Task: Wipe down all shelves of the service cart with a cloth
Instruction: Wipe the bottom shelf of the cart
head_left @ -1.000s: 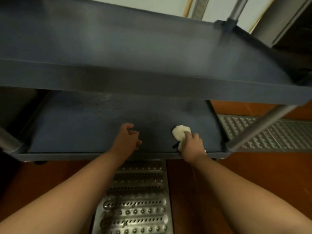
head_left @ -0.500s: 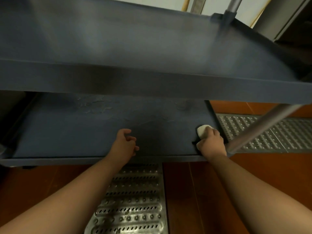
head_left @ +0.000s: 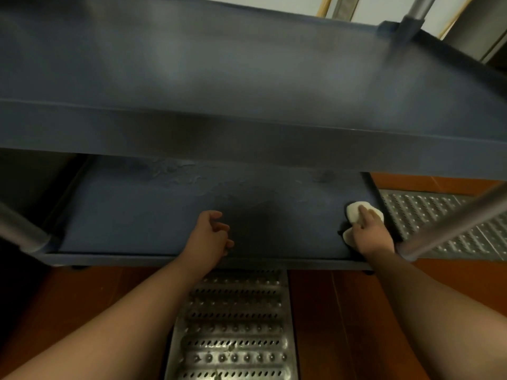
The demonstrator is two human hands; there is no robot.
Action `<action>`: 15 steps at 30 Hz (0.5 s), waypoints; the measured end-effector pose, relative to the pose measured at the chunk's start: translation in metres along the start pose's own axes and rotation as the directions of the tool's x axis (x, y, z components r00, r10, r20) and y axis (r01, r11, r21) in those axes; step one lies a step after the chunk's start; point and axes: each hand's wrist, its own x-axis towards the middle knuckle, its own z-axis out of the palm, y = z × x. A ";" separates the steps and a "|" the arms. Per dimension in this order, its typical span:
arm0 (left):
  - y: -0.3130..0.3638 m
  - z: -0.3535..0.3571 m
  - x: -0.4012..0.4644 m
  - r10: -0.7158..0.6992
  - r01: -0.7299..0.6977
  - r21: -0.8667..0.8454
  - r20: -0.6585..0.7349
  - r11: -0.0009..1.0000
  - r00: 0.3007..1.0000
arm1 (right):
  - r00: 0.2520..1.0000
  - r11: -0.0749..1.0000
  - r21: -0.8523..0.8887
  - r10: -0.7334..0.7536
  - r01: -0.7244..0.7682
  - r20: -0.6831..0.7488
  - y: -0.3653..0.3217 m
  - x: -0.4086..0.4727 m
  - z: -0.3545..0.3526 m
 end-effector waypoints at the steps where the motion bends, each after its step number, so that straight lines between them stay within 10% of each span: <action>1: 0.001 -0.007 0.000 0.001 -0.001 0.008 0.002 1.000 1.000 | 1.000 1.000 -0.003 -0.007 0.007 0.008 -0.007 -0.001 0.002; 15: -0.001 -0.133 -0.006 -0.008 0.003 -0.035 -0.127 0.999 0.992 | 0.980 0.982 -0.069 -0.171 0.178 0.102 -0.151 -0.055 0.092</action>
